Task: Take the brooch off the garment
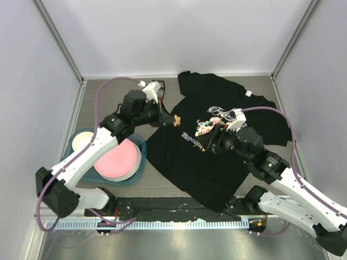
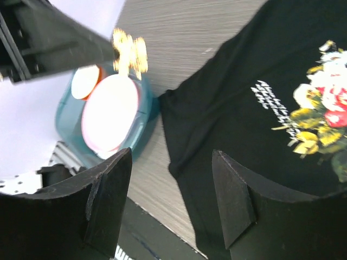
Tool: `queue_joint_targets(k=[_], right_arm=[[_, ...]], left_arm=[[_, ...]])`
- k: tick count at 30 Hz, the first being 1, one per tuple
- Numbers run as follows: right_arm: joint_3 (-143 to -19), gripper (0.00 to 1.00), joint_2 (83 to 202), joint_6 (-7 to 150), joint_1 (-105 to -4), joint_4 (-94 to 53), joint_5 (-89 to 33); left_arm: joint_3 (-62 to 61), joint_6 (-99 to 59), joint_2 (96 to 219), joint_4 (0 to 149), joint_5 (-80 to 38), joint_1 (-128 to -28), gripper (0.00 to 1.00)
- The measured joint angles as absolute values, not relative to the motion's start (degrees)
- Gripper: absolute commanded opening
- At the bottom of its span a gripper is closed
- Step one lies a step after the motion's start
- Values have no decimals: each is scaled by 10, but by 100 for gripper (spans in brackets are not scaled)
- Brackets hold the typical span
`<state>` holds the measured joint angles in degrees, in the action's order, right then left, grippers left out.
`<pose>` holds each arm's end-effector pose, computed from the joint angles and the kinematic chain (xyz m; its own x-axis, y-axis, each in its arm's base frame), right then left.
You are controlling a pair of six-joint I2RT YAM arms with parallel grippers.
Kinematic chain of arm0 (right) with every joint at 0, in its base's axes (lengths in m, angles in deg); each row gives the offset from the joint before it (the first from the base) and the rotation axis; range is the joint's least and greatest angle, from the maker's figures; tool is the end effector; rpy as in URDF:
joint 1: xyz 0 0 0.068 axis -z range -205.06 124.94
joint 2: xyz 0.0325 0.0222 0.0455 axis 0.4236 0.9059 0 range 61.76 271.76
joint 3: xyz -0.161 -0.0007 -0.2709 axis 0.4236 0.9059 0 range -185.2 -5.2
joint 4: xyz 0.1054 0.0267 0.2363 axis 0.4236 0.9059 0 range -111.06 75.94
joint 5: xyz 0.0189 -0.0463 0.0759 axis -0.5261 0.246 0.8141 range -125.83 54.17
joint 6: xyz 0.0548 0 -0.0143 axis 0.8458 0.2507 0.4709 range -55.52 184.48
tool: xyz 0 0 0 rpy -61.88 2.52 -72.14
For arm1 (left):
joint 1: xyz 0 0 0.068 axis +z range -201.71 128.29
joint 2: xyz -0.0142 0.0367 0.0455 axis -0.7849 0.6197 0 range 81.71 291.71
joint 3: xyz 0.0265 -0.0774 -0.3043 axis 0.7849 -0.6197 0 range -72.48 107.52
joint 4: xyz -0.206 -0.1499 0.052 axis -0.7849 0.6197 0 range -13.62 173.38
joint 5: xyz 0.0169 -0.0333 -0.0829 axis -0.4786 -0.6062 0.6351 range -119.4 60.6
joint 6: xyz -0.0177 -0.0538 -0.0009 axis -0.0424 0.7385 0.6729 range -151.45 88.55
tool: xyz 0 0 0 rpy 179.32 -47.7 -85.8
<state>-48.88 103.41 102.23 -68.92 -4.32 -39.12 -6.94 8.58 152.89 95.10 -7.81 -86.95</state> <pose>0.1035 0.0963 0.3576 -0.5437 0.3253 -0.7737 -0.4033 0.7072 0.5807 0.2120 -0.1676 0.3947 -0.7791 -0.1819 -0.5999 0.4037 0.5865 -0.7021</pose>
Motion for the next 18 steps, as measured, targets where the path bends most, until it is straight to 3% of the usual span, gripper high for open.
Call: queue_joint_targets(k=[10, 18], right_arm=[[-489, 66, 1043, 1014, -667, 13, -438], [-484, 66, 1057, 1007, -619, 13, -430]], left_arm=[[63, -154, 1801, 982, -476, -873, 0], [155, -310, 1974, 921, -576, -858, 0]])
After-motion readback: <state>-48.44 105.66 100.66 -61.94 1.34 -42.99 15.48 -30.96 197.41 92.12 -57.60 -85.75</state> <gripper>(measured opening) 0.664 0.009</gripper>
